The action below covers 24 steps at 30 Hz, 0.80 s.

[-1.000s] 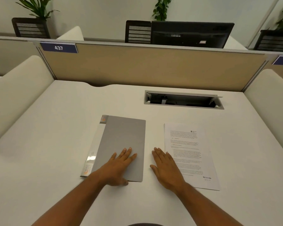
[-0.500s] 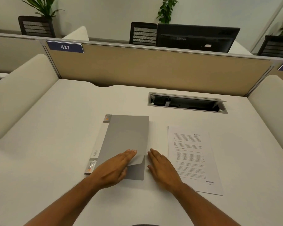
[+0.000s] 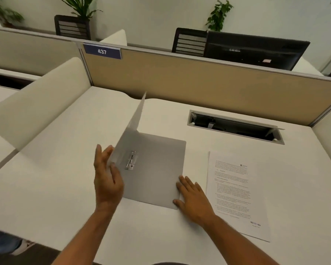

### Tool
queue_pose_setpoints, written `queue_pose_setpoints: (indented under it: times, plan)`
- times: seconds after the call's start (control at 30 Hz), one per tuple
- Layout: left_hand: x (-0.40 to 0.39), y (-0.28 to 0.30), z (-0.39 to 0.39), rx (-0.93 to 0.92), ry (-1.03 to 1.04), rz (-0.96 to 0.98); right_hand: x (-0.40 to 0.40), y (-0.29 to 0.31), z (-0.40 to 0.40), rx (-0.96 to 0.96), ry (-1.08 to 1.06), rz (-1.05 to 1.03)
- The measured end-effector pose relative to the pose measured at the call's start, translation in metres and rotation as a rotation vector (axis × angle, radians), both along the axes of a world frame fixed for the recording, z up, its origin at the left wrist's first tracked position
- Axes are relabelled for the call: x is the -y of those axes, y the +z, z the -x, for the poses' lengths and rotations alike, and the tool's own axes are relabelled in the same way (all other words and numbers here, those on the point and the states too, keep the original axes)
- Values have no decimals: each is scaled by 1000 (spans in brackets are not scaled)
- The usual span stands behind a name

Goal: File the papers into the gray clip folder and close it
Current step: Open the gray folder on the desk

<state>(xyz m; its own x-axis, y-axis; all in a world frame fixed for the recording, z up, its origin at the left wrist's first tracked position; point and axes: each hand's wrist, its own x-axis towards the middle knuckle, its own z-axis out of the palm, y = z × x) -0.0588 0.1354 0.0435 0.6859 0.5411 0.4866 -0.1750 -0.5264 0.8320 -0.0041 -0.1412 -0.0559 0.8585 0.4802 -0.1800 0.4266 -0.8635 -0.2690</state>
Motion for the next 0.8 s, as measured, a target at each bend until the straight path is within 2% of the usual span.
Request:
queue_pose_setpoints:
  times: [0.1, 0.3, 0.37, 0.5, 0.67, 0.8]
  plan:
    - [-28, 6, -2, 43, 178, 52, 2, 2, -3, -26, 10, 8]
    - [-62, 4, 0, 25, 381, -52, 6, 6, -3, -31, 20, 20]
    - [-72, 2, 1, -74, 495, -79, 9, 7, -2, -25, 23, 26]
    - [-85, -4, 1, -335, 644, -290, 18, 9, 0, -7, 23, 50]
    - [-80, -13, -3, -615, 660, -518, 23, 9, 0, 8, 20, 63]
    - [-77, -24, -11, -676, 610, -623, 23, 10, -3, 16, 21, 69]
